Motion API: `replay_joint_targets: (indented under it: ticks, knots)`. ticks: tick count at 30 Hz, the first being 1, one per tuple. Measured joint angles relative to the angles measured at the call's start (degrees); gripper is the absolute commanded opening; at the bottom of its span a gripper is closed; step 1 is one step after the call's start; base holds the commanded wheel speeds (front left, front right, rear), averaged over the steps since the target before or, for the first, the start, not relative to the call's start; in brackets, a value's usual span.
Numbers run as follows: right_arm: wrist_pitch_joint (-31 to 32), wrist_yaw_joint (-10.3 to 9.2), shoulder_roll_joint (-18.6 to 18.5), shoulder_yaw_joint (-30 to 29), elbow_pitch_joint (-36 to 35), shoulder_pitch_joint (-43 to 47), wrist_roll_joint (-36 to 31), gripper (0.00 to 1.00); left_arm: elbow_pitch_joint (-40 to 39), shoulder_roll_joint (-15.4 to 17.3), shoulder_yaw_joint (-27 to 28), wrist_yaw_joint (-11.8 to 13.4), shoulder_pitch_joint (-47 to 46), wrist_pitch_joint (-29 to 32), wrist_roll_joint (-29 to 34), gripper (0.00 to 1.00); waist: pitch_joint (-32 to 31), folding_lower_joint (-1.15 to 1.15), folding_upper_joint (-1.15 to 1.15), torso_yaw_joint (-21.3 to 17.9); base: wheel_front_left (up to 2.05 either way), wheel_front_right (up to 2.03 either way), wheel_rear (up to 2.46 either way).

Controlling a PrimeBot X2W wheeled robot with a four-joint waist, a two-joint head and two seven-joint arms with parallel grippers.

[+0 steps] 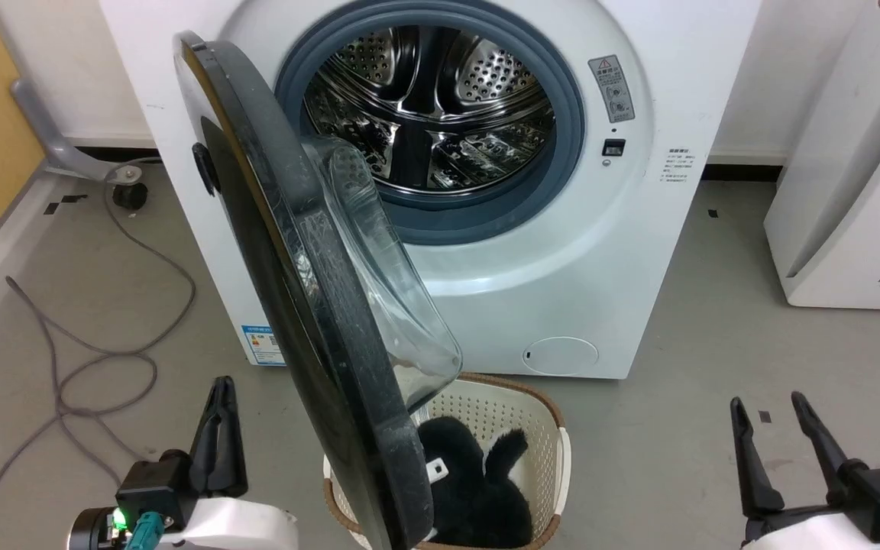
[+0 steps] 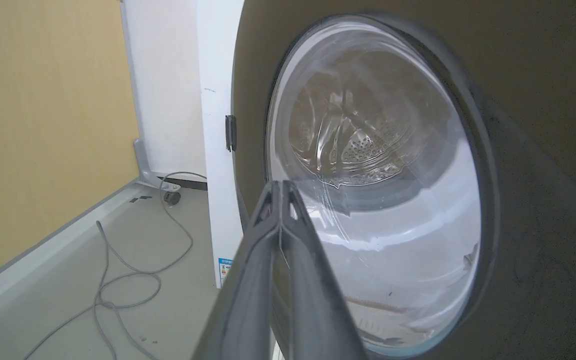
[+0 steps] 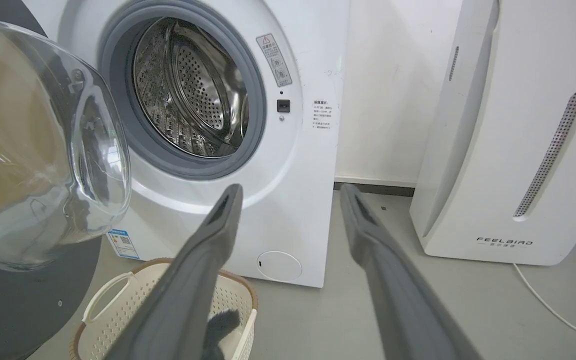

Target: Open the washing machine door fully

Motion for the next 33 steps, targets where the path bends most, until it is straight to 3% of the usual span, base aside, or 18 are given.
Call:
replay_joint_targets:
  ticks: [7,15,23,33]
  knots:
    - [0.0,0.0,0.01,-0.22,-2.33,0.03,0.1,1.0,-2.8,0.18,2.38,0.01,-0.52,-0.01,2.96,0.0,0.2,0.0,0.0,0.25,0.0,0.0,0.0]
    - [0.0,0.0,0.02,0.22,-2.53,0.35,1.03,1.0,-14.44,0.24,3.26,0.35,-3.05,-0.01,6.2,0.0,0.36,0.0,0.0,0.46,0.0,0.0,0.0]
    - [0.0,0.0,0.02,0.21,-2.74,0.39,1.44,1.0,-24.87,0.21,-2.8,-0.24,-4.23,-0.08,8.32,0.0,0.38,0.0,0.0,0.96,0.0,0.0,0.0]
    - [0.0,0.0,0.02,0.92,-2.48,0.55,1.6,1.0,-28.46,0.09,-14.13,-3.7,-6.33,-0.08,8.83,0.0,0.04,0.0,0.0,1.38,0.0,0.0,0.0]
